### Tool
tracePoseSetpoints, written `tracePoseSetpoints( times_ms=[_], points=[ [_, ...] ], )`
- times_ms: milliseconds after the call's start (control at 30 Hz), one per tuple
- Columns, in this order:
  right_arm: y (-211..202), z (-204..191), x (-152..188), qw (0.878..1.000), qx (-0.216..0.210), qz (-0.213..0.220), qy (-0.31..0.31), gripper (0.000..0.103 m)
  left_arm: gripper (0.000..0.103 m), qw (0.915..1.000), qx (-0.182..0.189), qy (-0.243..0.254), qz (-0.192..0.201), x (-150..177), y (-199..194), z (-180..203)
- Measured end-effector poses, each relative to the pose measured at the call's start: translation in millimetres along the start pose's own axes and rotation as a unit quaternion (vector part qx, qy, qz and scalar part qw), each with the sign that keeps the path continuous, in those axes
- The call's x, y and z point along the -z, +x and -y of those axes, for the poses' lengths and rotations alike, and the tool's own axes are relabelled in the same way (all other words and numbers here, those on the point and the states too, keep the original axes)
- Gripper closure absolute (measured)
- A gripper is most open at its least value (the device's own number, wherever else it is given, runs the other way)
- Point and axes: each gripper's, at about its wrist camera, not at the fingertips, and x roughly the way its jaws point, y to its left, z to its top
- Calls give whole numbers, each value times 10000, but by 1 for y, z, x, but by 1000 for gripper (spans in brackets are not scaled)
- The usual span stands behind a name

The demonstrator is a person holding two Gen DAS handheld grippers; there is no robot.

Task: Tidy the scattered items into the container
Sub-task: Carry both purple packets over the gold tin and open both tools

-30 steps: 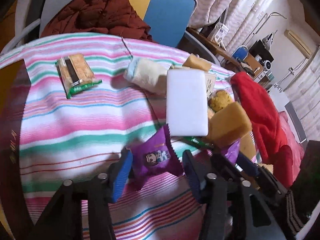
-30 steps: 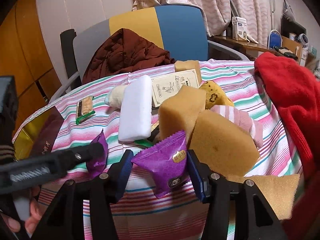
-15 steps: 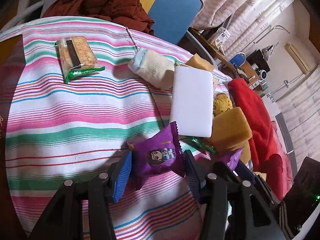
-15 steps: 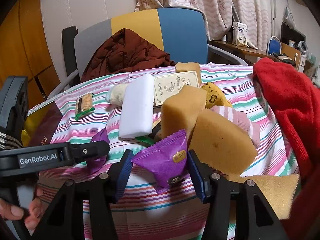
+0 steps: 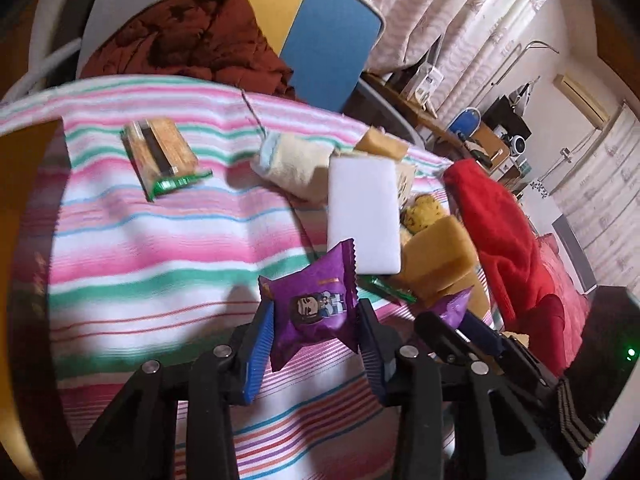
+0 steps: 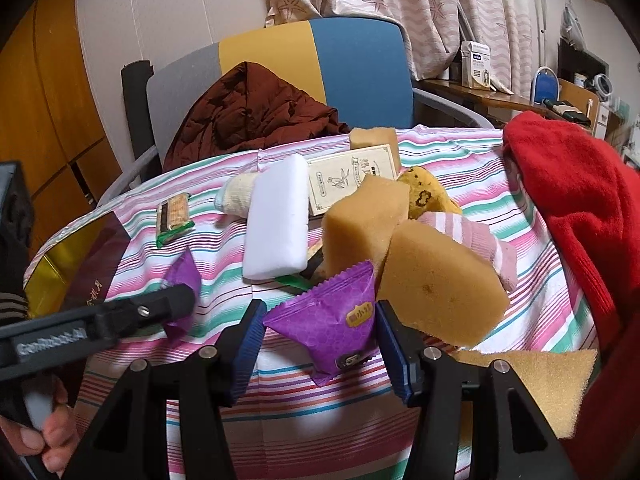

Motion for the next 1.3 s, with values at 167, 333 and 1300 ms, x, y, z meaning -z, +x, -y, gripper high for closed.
tracePoseSetpoints(
  times_ms=[167,333,1300],
  points=[
    [-5,-8,-3,9999,-129,44,-12,47,63,9996,-111,65,263,-3,-24,-2],
    [-15,-24,-9,9992,-349,141,-115,47,63,9987,-192,24,474,-5,-54,-12],
    [29,-273,-26,9529,-2492,-893,-1483,46,62,9636,-2345,-1110,639,-5,-157,-231]
  ],
)
